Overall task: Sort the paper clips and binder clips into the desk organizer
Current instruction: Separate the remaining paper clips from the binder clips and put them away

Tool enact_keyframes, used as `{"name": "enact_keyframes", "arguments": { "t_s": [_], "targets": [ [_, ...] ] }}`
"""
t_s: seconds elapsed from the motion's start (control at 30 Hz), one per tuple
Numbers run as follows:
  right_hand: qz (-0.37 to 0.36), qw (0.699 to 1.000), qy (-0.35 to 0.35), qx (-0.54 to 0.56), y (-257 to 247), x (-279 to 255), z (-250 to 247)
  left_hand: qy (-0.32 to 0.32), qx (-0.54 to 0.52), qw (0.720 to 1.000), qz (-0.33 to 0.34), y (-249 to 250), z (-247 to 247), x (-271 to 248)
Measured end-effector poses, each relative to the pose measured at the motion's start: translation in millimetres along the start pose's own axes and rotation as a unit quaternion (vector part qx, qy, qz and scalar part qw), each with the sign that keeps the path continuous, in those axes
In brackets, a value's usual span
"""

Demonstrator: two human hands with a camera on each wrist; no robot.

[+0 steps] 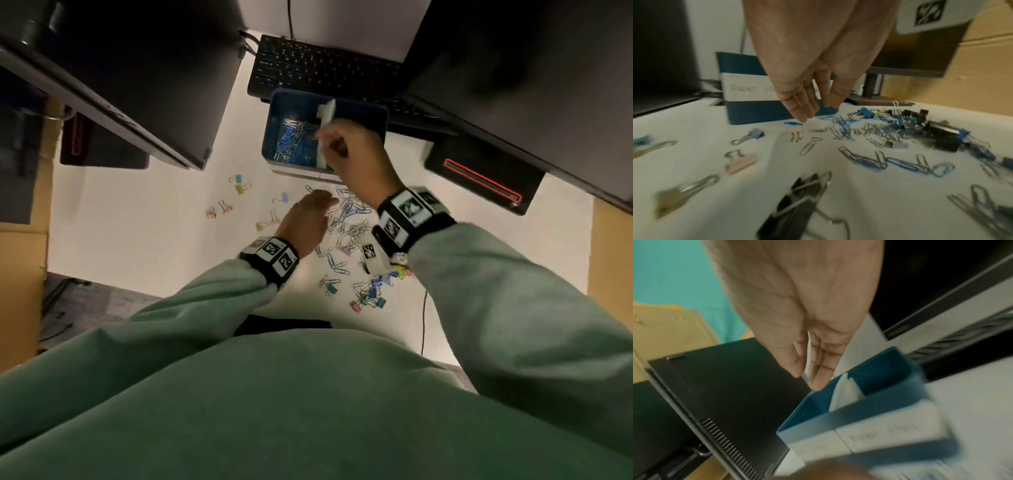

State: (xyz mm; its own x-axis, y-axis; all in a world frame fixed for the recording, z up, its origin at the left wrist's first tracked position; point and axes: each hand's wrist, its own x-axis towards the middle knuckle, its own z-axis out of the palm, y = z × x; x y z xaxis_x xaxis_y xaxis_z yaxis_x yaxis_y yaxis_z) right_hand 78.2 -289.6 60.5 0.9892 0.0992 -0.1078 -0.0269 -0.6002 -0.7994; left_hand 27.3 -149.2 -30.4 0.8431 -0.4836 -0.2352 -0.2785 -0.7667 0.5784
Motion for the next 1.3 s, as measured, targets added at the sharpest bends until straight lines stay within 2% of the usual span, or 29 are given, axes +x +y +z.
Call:
{"name": "enact_keyframes", "arguments": {
  "t_s": [0.1,0.17,0.23,0.3,0.43,0.57,0.7,0.77,0.87,0.93,1.0,1.07,1.13,1.2,1.23,1.3],
  "targets": [
    [0.043,0.999,-0.012,-0.028,29,-44,-4,-0.019,0.080,0.995,0.060,15,13,17],
    [0.064,0.993,-0.024,-0.095,56,-65,2,-0.049,0.155,0.983,0.089,16,24,21],
    [0.073,0.982,-0.028,-0.170,80,-78,12,-0.081,0.203,0.972,0.089,8,30,18],
    [0.082,0.973,-0.046,-0.211,97,-86,18,-0.084,0.189,0.974,0.090,-1,30,9],
    [0.081,0.962,-0.049,-0.258,126,-97,15,-0.062,0.150,0.974,0.157,-22,32,-18],
    [0.113,0.953,-0.036,-0.280,130,-105,4,-0.026,0.135,0.985,0.100,-28,28,-29],
    [0.042,0.963,-0.058,-0.259,115,-97,17,0.035,0.138,0.989,0.025,-27,12,-24],
    [0.042,0.966,-0.084,-0.242,104,-89,30,0.063,0.136,0.989,0.005,-32,7,-23],
    [0.068,0.955,-0.137,-0.253,95,-80,48,0.069,0.154,0.985,0.027,-36,9,-30],
    [0.059,0.943,-0.180,-0.272,95,-83,55,0.052,0.176,0.982,0.043,-36,14,-39],
    [0.036,0.943,-0.204,-0.259,97,-92,55,0.048,0.193,0.979,0.044,-41,14,-47],
    [0.022,0.954,-0.160,-0.254,103,-99,47,0.060,0.200,0.977,0.038,-49,9,-55],
    [0.069,0.952,-0.092,-0.285,111,-94,36,0.072,0.198,0.977,0.035,-56,2,-59],
    [0.135,0.934,-0.107,-0.314,115,-85,29,0.070,0.193,0.978,0.037,-56,-4,-54],
    [0.140,0.927,-0.129,-0.324,115,-82,29,0.066,0.194,0.978,0.038,-55,-6,-47],
    [0.105,0.924,-0.156,-0.332,111,-83,36,0.060,0.200,0.977,0.029,-51,-11,-31]
  ]
}}
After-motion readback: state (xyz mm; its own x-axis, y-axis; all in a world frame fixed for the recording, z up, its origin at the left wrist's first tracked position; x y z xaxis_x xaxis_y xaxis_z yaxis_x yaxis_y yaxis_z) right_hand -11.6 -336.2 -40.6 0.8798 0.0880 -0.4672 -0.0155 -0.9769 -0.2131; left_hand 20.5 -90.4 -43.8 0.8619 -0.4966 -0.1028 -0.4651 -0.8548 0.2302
